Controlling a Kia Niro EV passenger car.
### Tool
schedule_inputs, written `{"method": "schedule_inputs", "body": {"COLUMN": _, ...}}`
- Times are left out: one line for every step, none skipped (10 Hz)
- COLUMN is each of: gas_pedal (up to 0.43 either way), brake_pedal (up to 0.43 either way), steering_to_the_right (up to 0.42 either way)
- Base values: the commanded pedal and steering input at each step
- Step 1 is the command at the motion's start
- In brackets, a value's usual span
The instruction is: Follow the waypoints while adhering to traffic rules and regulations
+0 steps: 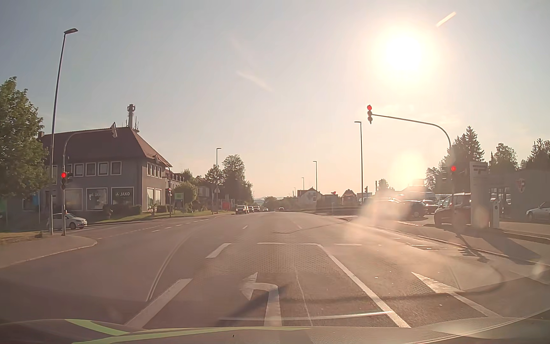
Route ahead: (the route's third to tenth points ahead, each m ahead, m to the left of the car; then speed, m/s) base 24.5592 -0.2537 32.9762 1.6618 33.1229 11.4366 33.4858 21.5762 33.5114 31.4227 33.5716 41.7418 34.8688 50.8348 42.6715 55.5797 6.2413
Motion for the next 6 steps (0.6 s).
{"method": "schedule_inputs", "body": {"gas_pedal": 0.0, "brake_pedal": 0.232, "steering_to_the_right": 0.001}}
{"method": "schedule_inputs", "body": {"gas_pedal": 0.0, "brake_pedal": 0.232, "steering_to_the_right": 0.001}}
{"method": "schedule_inputs", "body": {"gas_pedal": 0.0, "brake_pedal": 0.232, "steering_to_the_right": 0.001}}
{"method": "schedule_inputs", "body": {"gas_pedal": 0.0, "brake_pedal": 0.232, "steering_to_the_right": 0.001}}
{"method": "schedule_inputs", "body": {"gas_pedal": 0.0, "brake_pedal": 0.238, "steering_to_the_right": 0.001}}
{"method": "schedule_inputs", "body": {"gas_pedal": 0.0, "brake_pedal": 0.238, "steering_to_the_right": 0.0}}
